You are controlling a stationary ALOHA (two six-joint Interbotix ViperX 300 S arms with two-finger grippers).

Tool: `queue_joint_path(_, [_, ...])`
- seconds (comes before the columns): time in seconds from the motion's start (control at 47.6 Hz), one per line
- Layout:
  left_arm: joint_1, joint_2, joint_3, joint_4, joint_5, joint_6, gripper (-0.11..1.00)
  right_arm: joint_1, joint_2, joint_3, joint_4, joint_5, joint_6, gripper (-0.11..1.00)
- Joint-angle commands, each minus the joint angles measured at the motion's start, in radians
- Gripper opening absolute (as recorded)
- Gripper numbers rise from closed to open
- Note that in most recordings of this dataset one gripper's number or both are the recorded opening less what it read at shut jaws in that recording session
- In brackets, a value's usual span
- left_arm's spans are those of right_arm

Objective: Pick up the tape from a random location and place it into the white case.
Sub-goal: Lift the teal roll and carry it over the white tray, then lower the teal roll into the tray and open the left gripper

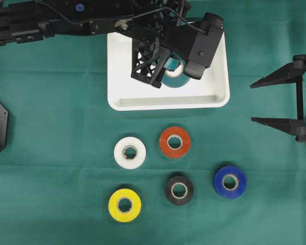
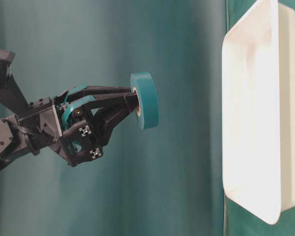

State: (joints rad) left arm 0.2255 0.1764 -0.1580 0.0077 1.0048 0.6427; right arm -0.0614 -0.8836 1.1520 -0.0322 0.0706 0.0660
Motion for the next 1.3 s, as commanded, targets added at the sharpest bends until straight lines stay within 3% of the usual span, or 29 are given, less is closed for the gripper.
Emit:
queue_joint_path(0.0, [0.002, -0.04, -0.014, -0.002, -0.006, 0.0, 0.21, 0.002, 0.005, -0.026, 0.0, -0.005, 0.0, 0.92])
queue_joint_path(0.693, [0.015, -0.028, 0.026, -0.002, -0.035, 0.0, 0.21, 0.002, 0.005, -0.028, 0.0, -0.005, 0.0, 0.92])
queue_joint_path(1.281, [0.071, 0.048, 0.242, -0.003, -0.299, 0.002, 0.21, 0.002, 0.009, -0.025, -0.005, -0.006, -0.002, 0.92])
